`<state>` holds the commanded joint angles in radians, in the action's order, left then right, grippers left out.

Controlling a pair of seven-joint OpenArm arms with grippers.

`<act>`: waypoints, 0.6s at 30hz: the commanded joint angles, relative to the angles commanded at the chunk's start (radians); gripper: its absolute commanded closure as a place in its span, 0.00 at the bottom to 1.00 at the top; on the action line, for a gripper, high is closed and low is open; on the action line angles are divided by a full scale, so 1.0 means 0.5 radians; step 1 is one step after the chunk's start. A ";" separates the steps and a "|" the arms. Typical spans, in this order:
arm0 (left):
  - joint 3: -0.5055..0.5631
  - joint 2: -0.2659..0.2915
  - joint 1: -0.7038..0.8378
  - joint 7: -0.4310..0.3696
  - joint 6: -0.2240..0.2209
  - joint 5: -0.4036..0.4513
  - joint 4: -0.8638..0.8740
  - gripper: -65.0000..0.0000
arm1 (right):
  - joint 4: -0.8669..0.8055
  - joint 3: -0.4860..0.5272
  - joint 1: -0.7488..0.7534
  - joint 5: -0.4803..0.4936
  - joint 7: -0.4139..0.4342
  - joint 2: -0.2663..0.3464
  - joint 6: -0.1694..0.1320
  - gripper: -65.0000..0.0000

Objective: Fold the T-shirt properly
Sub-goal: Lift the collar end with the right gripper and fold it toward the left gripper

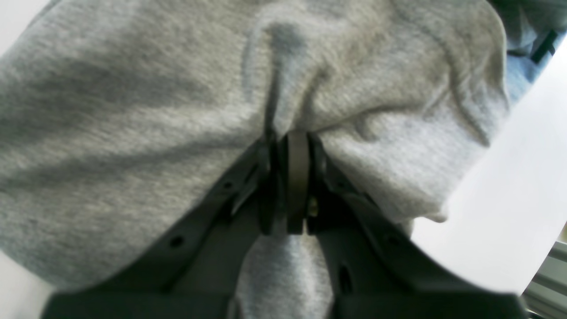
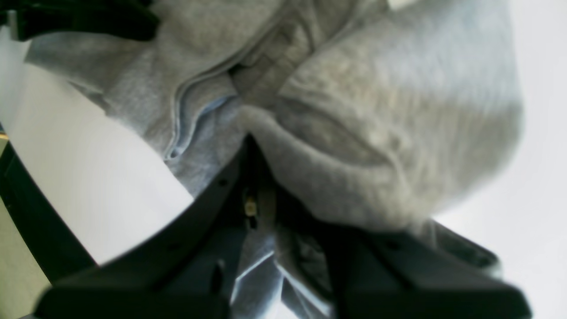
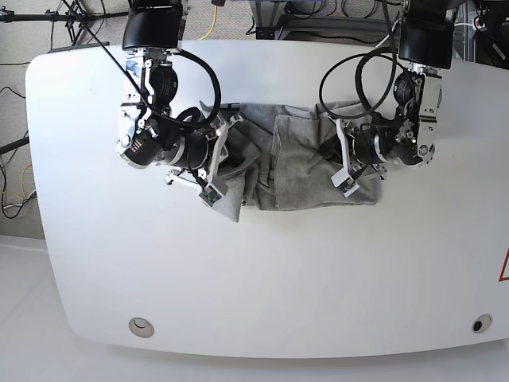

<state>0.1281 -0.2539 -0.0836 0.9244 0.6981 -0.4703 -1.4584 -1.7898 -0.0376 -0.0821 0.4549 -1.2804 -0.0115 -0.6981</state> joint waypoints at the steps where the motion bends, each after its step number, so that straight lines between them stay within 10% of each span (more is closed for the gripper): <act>1: 0.000 0.000 0.000 0.000 0.000 0.000 0.000 1.00 | 0.000 0.015 -0.009 0.000 0.000 -0.009 0.000 1.00; 18: -0.009 0.000 0.000 0.012 0.000 -0.012 -0.015 1.00 | 0.009 0.338 -0.157 0.003 0.000 -0.120 0.000 1.00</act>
<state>0.1235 -0.2539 -0.0836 0.9306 0.6981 -0.4764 -1.4661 -1.7852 0.1312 -0.1603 0.4565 -1.2804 -0.0713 -0.6981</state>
